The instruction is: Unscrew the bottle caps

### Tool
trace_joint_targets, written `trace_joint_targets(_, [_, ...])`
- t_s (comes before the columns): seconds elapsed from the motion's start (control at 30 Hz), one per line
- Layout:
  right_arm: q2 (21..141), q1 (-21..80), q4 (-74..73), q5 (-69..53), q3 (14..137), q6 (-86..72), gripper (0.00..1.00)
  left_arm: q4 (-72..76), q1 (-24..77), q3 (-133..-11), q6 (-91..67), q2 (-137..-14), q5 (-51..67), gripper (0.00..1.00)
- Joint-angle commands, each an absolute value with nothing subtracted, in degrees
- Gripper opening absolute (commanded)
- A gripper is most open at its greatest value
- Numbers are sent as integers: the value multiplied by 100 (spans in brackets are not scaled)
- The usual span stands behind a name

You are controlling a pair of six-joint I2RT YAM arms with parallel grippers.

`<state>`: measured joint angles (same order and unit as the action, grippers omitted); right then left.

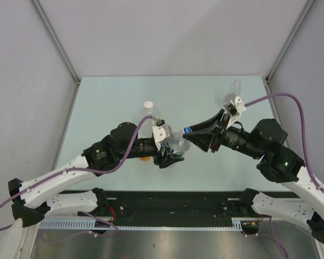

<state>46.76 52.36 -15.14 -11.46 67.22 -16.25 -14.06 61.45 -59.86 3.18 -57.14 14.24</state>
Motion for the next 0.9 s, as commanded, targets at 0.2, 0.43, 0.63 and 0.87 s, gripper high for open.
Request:
trace_joint_targets(0.2, [4245,4878,-1512,-3601,6609,-738,0,-1081,5564,-6538,-263,-5677,5307,0])
trace_joint_targets(0.43, [4219,4544,-1354,-5069,6609,-659,0,-740,5397,-6574,-579,-5853,6389,0])
trace_joint_targets(0.63, [4210,4175,-1055,-6116,6609,-826,0,-256,5282,-6407,-878,-5783,6960,0])
trace_joint_targets(0.87, [4315,4078,-747,-6890,6609,-923,0,-26,5273,-6302,-1090,-5766,7163,0])
